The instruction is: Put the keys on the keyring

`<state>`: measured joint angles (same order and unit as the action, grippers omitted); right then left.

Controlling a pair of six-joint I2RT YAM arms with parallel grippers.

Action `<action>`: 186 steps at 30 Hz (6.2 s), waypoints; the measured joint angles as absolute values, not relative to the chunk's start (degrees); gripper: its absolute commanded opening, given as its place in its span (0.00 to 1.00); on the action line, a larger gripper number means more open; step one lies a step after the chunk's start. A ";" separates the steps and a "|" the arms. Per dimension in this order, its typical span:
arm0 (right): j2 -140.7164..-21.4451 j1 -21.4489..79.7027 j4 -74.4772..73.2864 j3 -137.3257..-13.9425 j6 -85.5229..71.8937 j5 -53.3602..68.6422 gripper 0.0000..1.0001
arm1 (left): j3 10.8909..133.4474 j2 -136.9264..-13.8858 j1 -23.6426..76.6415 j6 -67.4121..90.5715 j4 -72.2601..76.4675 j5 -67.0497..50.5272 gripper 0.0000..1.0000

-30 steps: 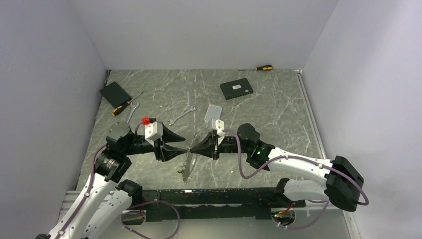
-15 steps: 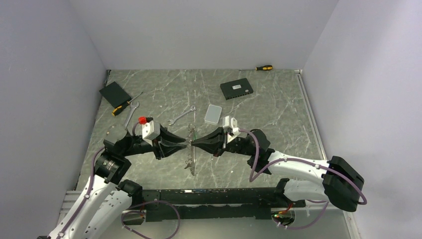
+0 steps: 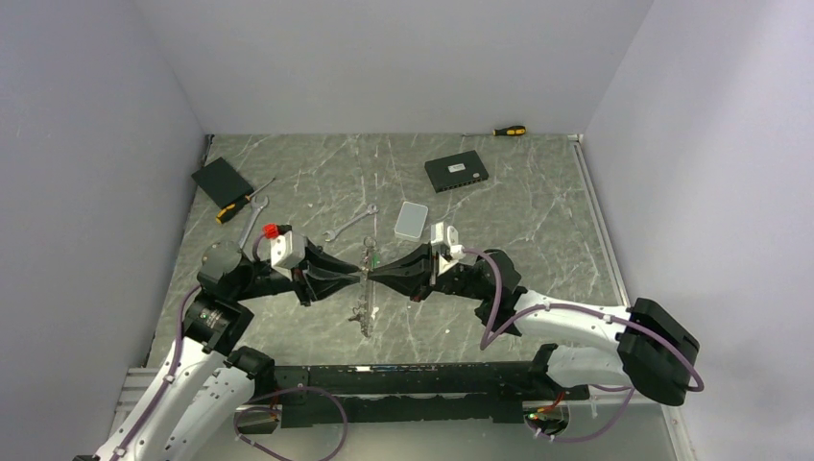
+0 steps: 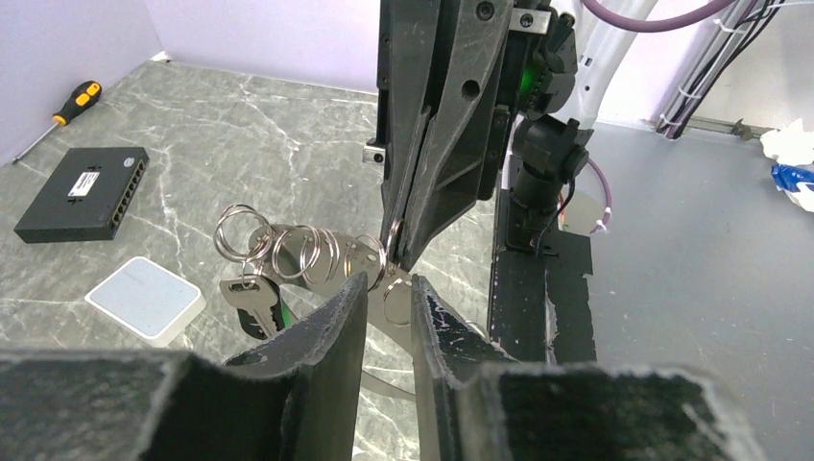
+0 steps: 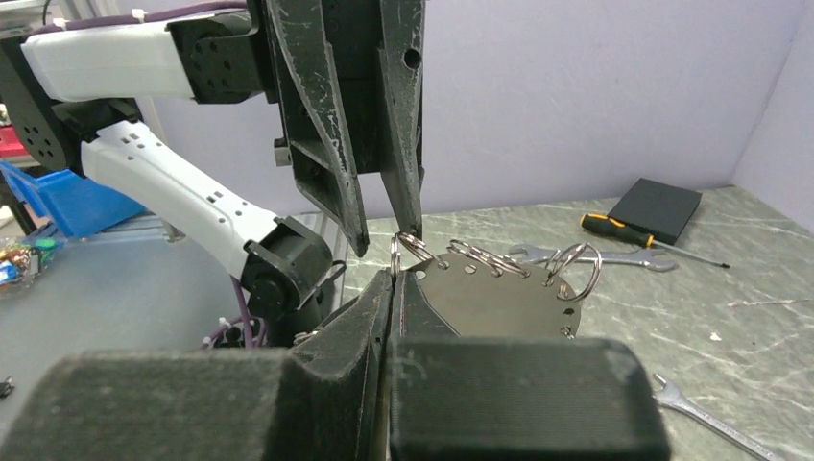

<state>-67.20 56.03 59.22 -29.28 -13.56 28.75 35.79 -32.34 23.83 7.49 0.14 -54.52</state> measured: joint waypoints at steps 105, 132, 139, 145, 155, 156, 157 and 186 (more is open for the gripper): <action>-68.40 59.88 55.40 -30.59 -15.46 22.85 0.00 | 35.55 -32.14 23.44 8.32 -1.76 -49.17 0.45; -68.42 60.10 55.81 -30.89 -15.55 21.34 0.00 | 35.55 -34.24 23.35 9.32 1.41 -54.28 0.23; -68.58 60.10 55.81 -31.11 -15.75 21.08 0.00 | 35.55 -34.22 23.27 9.32 1.76 -54.57 0.30; -68.60 60.20 55.75 -31.83 -16.64 20.49 0.00 | 35.55 -34.22 22.44 9.69 3.27 -53.76 0.45; -68.71 60.42 56.69 -32.34 -17.96 19.66 0.00 | 35.46 -32.93 22.44 12.43 4.91 -53.67 0.29; -68.84 60.42 57.08 -32.42 -18.15 19.53 0.00 | 35.40 -32.86 22.44 12.99 5.34 -53.63 0.28; -69.06 60.42 57.43 -32.51 -18.31 19.44 0.00 | 35.29 -32.82 22.44 13.43 5.82 -53.63 0.28; -77.91 58.96 75.68 -34.00 -22.74 18.41 0.31 | 36.49 -34.11 21.08 19.57 13.39 -51.07 0.00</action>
